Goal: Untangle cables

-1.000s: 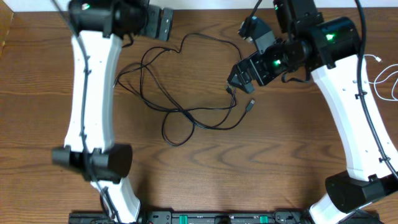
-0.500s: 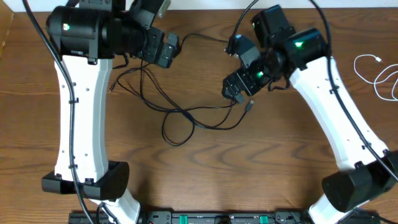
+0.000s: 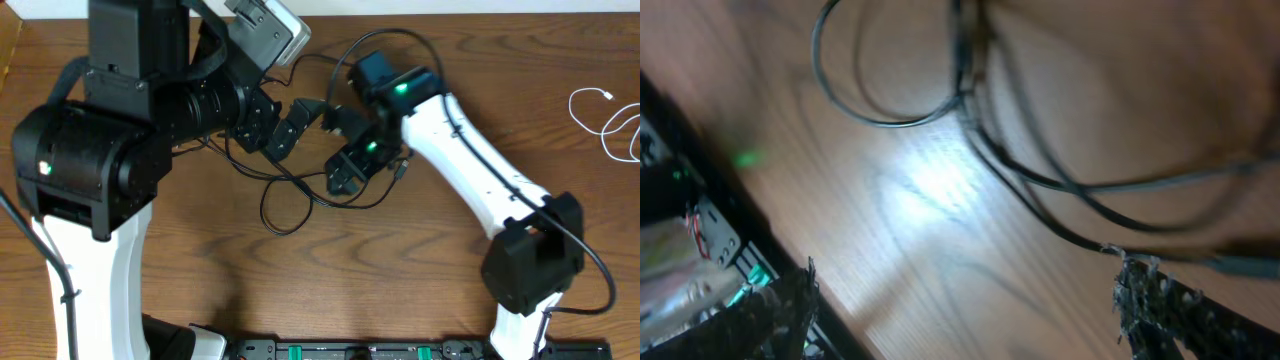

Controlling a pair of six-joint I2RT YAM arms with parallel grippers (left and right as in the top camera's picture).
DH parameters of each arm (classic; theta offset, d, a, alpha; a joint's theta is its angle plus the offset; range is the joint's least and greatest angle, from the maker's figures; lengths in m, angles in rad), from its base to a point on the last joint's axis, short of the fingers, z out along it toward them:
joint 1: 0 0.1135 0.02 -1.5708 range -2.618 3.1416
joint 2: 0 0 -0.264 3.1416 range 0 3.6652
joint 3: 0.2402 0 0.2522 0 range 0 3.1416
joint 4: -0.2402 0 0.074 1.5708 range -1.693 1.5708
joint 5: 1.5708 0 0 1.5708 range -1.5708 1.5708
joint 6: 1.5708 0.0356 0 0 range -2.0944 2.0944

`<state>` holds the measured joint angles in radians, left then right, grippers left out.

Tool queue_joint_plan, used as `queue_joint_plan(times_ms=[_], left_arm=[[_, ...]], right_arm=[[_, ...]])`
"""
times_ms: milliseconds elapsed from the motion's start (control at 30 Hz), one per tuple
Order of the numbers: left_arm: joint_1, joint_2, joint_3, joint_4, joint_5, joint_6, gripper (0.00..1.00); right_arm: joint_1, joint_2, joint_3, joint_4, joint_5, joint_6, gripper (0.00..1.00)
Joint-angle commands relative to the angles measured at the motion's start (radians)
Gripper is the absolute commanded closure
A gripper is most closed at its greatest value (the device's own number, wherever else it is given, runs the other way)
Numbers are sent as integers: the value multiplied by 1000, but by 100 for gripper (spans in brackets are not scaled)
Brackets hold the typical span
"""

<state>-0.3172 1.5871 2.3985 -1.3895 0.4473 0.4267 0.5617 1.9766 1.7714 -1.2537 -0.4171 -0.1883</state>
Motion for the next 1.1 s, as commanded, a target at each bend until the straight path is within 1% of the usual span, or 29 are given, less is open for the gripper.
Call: queue_joint_plan(times_ms=[0, 100, 200, 300, 333, 533, 633, 733, 900, 967, 1067], left_arm=[[0, 21, 8, -6, 16, 18, 1], [0, 21, 8, -19, 16, 18, 1], [0, 21, 8, -18, 16, 18, 1], [0, 21, 8, -18, 16, 18, 1], [0, 21, 8, -18, 16, 18, 1], [0, 21, 8, -19, 18, 13, 1], [0, 19, 8, -19, 50, -27, 1], [0, 19, 8, -19, 69, -53, 1], [0, 19, 8, -19, 70, -70, 1], [0, 19, 8, -19, 70, -70, 1], [0, 19, 8, -19, 70, -69, 1]], right_arm=[[48, 63, -2, 9, 3, 0, 8], [66, 100, -2, 9, -1, 0, 13], [69, 121, -2, 9, -4, 0, 16], [69, 137, -2, 9, -4, 0, 23], [69, 137, -2, 9, -5, 0, 23], [68, 142, -2, 31, 0, -11, 20], [68, 153, -2, 40, 36, -54, 19], [68, 163, -2, 86, 83, -56, 18], [69, 181, -2, 179, 82, -43, 15], [68, 196, -2, 192, 78, -32, 13], [69, 224, -2, 191, 39, -33, 14]])
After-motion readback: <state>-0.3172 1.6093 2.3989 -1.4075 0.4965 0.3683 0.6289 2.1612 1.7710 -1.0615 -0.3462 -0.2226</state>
